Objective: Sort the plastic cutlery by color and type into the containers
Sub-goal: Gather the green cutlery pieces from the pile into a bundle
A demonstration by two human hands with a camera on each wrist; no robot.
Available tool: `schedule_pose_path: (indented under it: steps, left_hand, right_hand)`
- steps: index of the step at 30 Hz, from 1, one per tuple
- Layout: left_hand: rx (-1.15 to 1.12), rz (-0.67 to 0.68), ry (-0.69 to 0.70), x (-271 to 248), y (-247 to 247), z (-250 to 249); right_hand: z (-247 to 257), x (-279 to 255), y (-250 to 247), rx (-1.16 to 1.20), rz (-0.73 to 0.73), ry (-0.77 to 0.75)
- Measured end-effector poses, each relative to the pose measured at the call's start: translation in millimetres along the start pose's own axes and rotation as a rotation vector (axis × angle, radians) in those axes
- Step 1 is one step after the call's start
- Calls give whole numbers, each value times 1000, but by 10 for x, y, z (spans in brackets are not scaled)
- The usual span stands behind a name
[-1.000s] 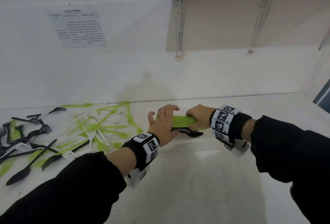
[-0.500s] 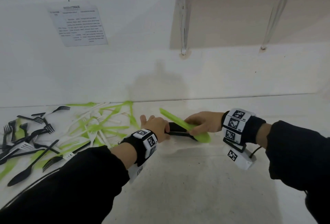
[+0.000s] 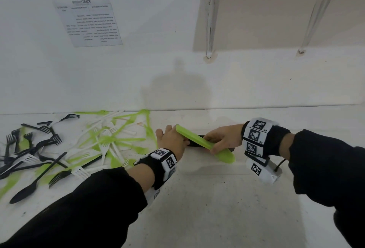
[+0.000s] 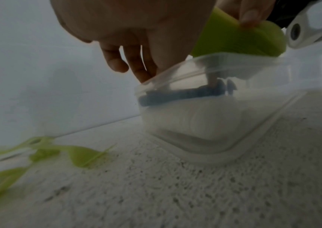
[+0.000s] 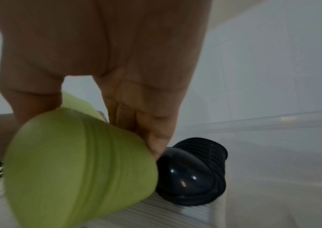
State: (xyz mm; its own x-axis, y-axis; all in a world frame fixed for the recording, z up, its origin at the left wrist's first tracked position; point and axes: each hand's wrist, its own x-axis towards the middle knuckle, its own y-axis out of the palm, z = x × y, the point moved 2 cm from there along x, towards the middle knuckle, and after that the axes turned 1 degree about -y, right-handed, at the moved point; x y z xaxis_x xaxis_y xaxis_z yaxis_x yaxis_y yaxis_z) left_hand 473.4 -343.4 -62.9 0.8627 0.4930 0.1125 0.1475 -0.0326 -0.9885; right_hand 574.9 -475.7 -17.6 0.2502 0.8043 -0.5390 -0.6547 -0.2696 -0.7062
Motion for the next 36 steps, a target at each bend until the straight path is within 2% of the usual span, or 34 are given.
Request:
schedule_pose_path:
  steps: [2,5,8,16,18,21,22,27,36]
  left_hand:
    - [-155,6,-58,21,38,61]
    - [-356,72,-49,52,69,128]
    - [-424,81,-59,58,86,176]
    - [-595,17,-68,17,123,222]
    - [-693,-2,-150,-6,165,237]
    - [-952,-48,-372,-43,210,223]
    - [-992,-32,-395,-59,216,190]
    - [-1014,141,-285,-131,271,-40]
    - [-935,162,-241,-169,371,-57]
  right_hand:
    - [33,-35,-35,-107,-21,4]
    - [30,-42,-40,-250,-14,26]
    - [36,-28,23,-347,24,30]
    - [57,31,192,-531,-48,56]
    - [65,38,206,-550,-52,74]
    - [92,57,208,-586,-39,98]
    - [107,63,206,-595,-40,99]
    - [142,105,238,-616,-62,119]
    - [73,75,286,-588,-192,78]
